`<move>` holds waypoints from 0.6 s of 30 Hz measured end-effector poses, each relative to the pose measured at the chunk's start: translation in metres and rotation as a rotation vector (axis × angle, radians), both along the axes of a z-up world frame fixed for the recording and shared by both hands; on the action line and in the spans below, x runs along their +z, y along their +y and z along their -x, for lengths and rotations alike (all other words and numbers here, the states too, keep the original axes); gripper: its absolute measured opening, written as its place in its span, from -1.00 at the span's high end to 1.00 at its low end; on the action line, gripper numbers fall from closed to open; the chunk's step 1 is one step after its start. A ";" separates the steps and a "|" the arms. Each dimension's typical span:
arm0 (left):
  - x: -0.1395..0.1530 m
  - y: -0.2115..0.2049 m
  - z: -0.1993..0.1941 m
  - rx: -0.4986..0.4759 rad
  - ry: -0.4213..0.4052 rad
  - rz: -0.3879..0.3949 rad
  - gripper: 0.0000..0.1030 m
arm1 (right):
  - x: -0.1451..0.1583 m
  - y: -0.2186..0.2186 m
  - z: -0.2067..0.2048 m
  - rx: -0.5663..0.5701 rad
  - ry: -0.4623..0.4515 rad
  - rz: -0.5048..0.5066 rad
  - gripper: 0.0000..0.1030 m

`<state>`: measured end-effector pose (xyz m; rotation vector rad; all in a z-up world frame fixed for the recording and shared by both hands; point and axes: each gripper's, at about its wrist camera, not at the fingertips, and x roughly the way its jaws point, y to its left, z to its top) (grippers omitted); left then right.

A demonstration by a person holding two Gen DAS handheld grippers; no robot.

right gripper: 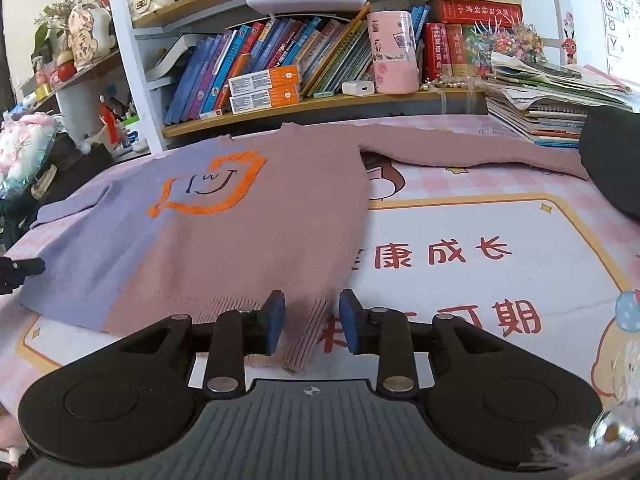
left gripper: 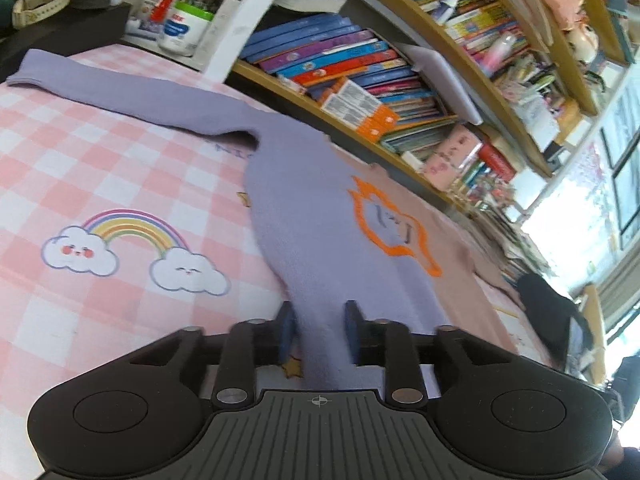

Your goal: Fold clothes

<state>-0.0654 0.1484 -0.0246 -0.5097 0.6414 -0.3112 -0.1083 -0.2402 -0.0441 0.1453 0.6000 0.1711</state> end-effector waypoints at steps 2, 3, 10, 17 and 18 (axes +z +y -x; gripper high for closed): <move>0.001 -0.002 0.000 0.002 -0.003 -0.016 0.46 | 0.001 0.000 0.000 -0.002 0.003 0.007 0.52; 0.001 -0.003 -0.001 0.007 -0.003 -0.023 0.54 | 0.001 0.001 0.001 0.001 0.004 0.010 0.66; -0.001 0.000 -0.006 0.039 0.003 -0.040 0.80 | -0.001 0.002 0.001 0.005 -0.008 0.006 0.74; -0.003 0.006 -0.004 0.044 0.005 -0.015 0.81 | 0.000 0.009 0.002 0.002 -0.011 0.040 0.74; -0.003 0.008 -0.004 0.043 0.008 -0.013 0.81 | 0.000 0.008 0.002 0.001 -0.011 0.038 0.74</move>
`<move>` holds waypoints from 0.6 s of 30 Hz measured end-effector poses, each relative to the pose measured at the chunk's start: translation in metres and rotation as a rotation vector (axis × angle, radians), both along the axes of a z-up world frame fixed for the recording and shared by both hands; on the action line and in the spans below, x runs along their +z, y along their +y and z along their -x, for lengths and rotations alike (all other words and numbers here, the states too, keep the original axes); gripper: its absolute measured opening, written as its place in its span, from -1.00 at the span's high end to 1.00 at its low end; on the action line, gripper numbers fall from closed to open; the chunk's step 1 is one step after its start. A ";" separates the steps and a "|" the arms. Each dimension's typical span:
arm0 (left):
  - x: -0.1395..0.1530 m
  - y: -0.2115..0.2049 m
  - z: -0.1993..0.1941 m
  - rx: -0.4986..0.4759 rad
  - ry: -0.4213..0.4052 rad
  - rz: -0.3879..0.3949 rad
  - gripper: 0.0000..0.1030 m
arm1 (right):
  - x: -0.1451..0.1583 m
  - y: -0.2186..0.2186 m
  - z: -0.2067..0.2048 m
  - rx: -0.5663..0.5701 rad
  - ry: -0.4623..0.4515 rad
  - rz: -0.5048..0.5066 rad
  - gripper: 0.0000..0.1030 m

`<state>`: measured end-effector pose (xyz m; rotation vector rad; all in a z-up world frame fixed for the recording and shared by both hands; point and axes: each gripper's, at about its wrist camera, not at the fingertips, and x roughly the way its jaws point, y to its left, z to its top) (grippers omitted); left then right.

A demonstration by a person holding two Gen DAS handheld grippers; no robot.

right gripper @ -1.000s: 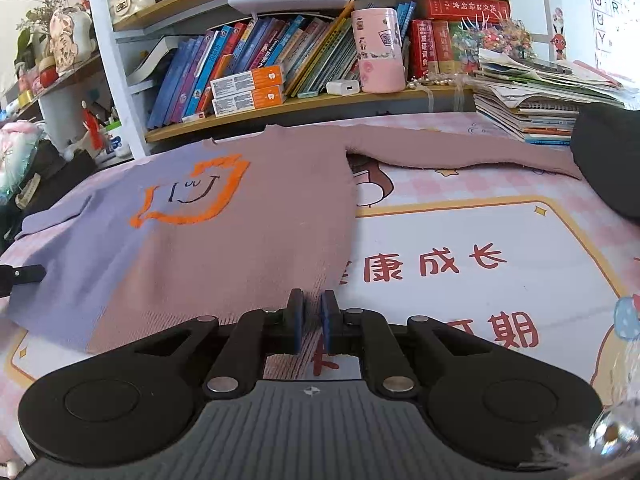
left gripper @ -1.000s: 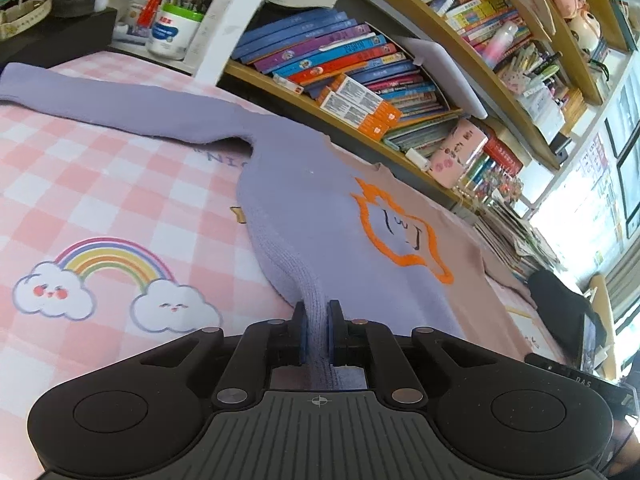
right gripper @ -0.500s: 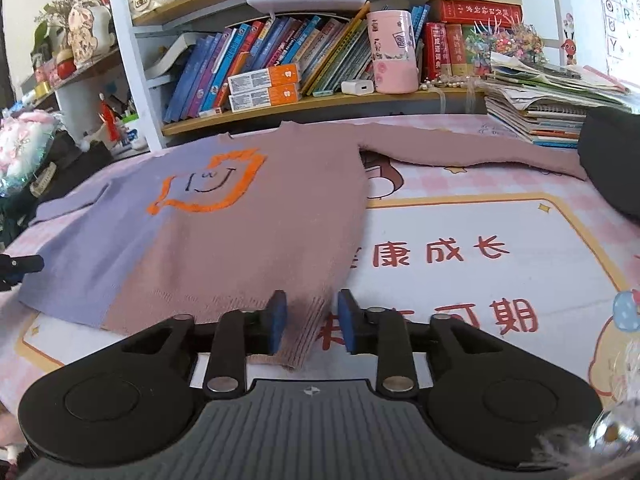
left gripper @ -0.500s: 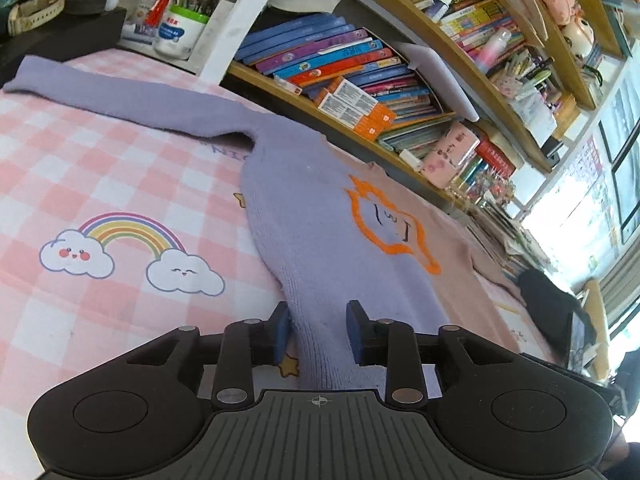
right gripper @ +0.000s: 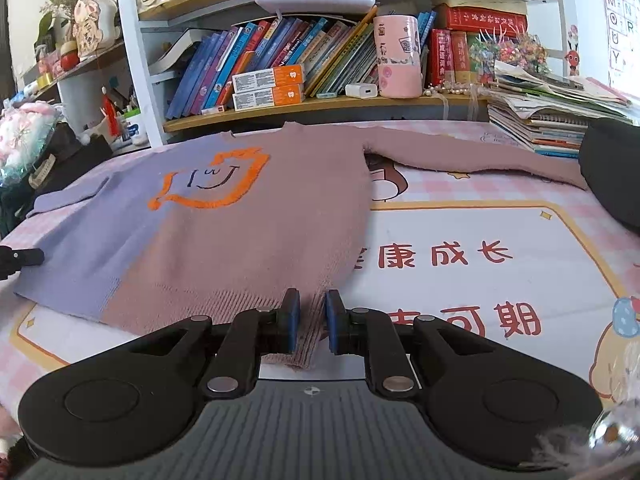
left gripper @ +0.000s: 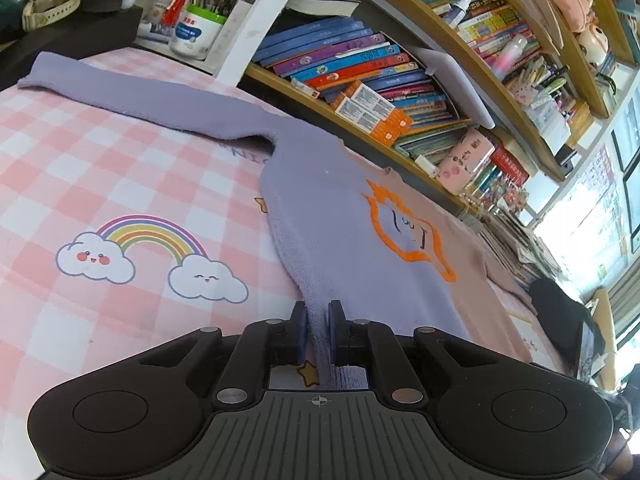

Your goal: Fold clothes

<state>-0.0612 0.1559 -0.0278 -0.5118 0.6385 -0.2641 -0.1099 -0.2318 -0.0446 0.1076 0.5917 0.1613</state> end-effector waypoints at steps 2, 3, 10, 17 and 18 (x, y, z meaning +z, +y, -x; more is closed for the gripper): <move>0.000 0.000 0.001 0.001 -0.001 -0.004 0.82 | 0.000 0.000 0.000 0.000 0.000 -0.003 0.74; 0.000 0.000 0.001 0.002 -0.001 -0.006 0.82 | 0.000 0.000 0.000 0.001 0.000 -0.003 0.74; -0.001 0.001 0.002 0.012 -0.004 -0.009 0.87 | 0.000 0.000 0.001 0.011 0.000 -0.012 0.75; 0.002 -0.004 0.003 0.004 -0.007 -0.049 0.86 | 0.002 0.008 0.002 0.019 -0.014 0.051 0.70; 0.002 -0.006 0.004 0.004 -0.009 -0.062 0.85 | 0.002 0.008 0.002 0.018 -0.015 0.054 0.69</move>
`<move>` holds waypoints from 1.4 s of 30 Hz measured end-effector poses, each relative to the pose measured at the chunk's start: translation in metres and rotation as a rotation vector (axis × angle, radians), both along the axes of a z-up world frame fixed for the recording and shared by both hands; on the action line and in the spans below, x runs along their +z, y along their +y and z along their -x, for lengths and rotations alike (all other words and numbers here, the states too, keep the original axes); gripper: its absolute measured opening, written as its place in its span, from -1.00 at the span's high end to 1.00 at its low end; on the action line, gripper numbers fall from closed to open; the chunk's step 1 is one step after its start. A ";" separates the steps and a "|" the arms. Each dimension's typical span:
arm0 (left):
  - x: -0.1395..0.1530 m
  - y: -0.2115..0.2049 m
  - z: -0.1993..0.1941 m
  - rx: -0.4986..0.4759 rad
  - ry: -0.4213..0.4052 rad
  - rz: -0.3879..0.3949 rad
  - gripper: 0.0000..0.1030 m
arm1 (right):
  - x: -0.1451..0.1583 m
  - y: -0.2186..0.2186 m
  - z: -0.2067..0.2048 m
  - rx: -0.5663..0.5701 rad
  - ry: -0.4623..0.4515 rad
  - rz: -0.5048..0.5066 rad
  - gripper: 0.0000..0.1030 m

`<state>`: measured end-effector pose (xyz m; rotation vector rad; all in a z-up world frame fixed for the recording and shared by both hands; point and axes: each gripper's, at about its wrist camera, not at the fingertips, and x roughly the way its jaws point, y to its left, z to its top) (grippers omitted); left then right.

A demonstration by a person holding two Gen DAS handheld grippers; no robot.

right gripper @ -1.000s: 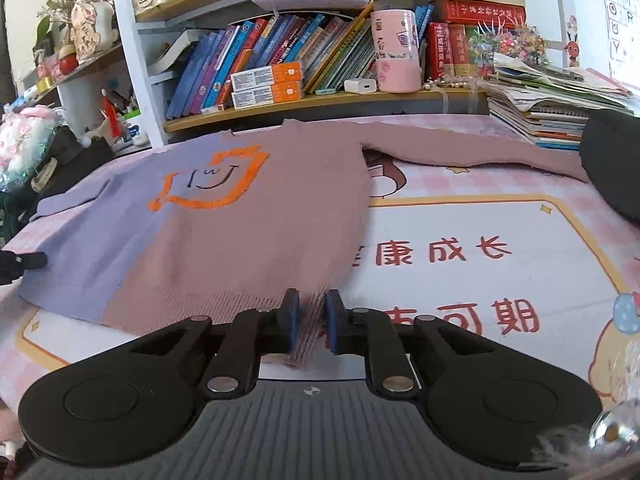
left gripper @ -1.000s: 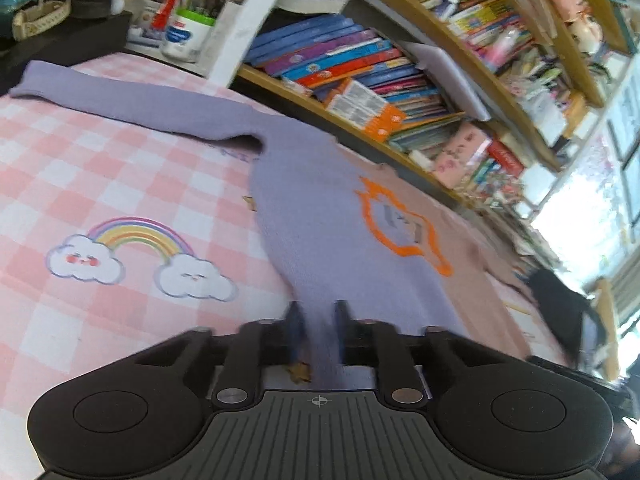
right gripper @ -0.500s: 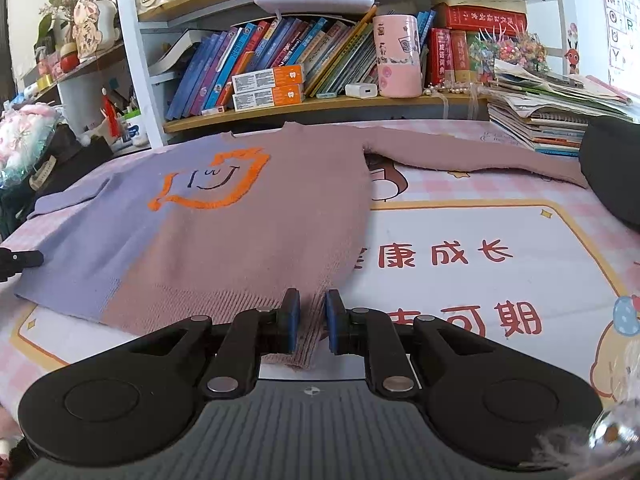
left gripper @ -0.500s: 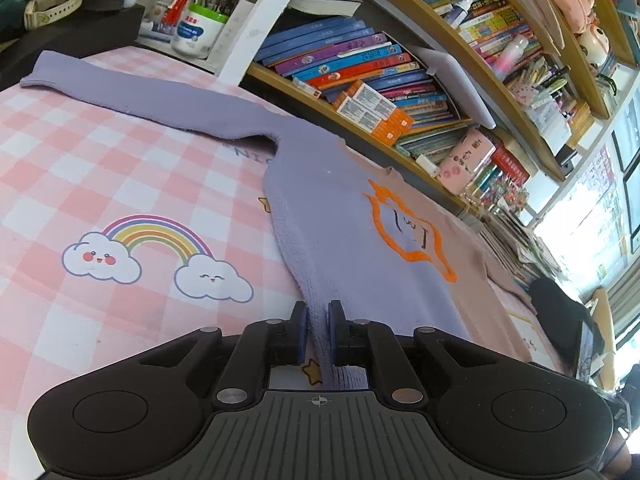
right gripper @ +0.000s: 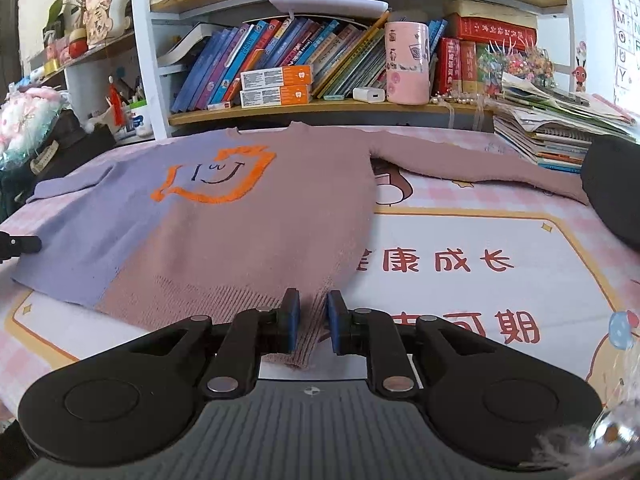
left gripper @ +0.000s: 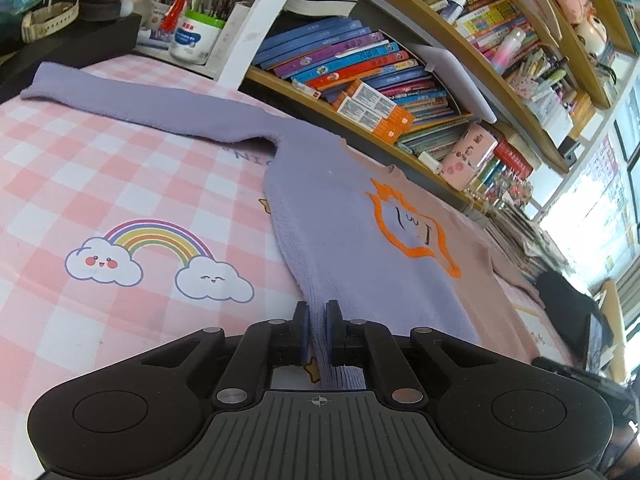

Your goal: Fold clothes

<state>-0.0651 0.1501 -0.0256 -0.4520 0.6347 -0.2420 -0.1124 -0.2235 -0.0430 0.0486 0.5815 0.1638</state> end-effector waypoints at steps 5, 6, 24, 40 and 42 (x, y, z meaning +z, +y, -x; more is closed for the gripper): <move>0.003 -0.006 0.002 0.002 -0.017 -0.042 0.65 | 0.000 0.005 0.003 -0.008 -0.015 0.053 0.37; 0.004 -0.007 0.003 0.002 -0.025 -0.041 0.45 | 0.000 0.006 0.003 -0.007 -0.020 0.063 0.15; 0.022 -0.041 0.031 0.059 -0.189 -0.307 -0.93 | 0.012 0.038 0.010 0.023 -0.120 0.177 -1.00; 0.021 -0.064 0.043 0.049 -0.329 -0.481 -0.95 | 0.011 0.055 0.010 0.086 -0.137 0.182 -1.00; 0.022 -0.064 0.043 0.050 -0.329 -0.481 -1.00 | 0.011 0.054 0.010 0.086 -0.143 0.175 -1.00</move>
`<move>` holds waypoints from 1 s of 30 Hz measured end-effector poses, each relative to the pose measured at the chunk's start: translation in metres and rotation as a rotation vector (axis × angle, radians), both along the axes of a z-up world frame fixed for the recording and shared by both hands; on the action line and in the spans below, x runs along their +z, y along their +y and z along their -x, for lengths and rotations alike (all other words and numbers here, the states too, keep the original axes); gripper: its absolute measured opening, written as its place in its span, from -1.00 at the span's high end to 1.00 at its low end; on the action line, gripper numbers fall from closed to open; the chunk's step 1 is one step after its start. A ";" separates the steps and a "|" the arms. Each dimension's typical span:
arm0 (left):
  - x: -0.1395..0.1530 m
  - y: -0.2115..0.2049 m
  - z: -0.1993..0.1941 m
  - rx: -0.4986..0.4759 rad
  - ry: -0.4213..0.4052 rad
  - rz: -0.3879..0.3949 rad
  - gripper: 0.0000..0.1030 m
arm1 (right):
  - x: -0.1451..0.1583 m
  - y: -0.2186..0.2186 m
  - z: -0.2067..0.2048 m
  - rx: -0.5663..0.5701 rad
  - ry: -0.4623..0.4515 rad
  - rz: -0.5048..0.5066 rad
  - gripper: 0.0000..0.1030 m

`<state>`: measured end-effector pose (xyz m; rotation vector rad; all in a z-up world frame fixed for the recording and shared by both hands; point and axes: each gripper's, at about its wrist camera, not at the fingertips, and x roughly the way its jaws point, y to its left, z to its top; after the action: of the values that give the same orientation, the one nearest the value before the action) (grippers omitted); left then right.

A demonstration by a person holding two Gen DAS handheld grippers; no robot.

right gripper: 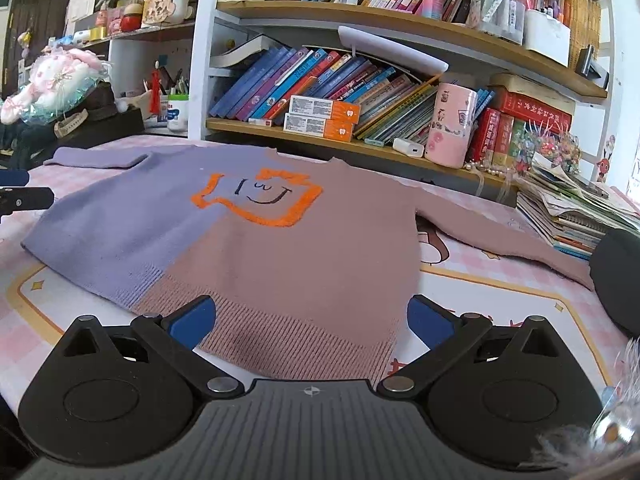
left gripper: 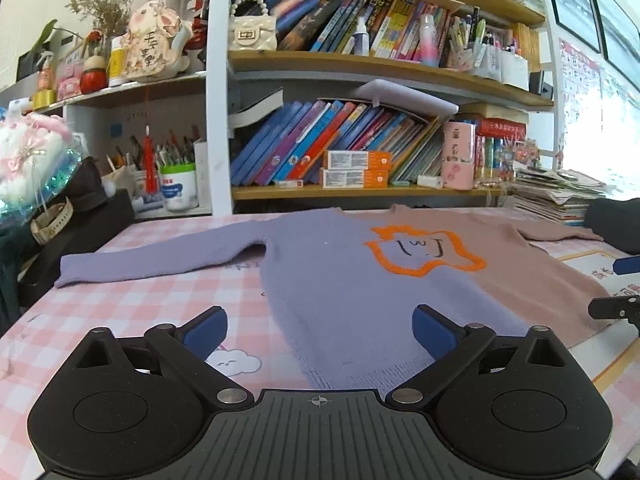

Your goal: Fold clothes

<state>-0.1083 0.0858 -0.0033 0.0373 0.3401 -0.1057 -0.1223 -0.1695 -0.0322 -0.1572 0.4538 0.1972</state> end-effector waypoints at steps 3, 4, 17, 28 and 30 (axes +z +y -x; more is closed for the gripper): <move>0.002 0.001 0.001 0.007 -0.010 0.004 -1.00 | 0.001 -0.002 -0.001 -0.005 -0.017 -0.006 -1.00; 0.002 0.003 0.002 0.010 -0.012 0.008 -1.00 | 0.002 -0.002 -0.001 -0.008 -0.024 -0.006 -1.00; 0.002 0.026 0.001 0.066 -0.024 0.062 -1.00 | 0.011 0.004 -0.014 0.003 -0.084 0.048 -1.00; 0.008 0.033 -0.005 0.112 -0.018 0.074 -1.00 | 0.017 0.026 -0.045 0.122 -0.103 0.146 -1.00; 0.011 0.033 -0.007 0.118 -0.019 0.078 -1.00 | 0.019 0.028 -0.051 0.145 -0.119 0.156 -1.00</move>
<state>-0.1015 0.1185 0.0073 -0.0592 0.3178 -0.0015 -0.0710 -0.1411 -0.0130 -0.3537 0.3390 0.2929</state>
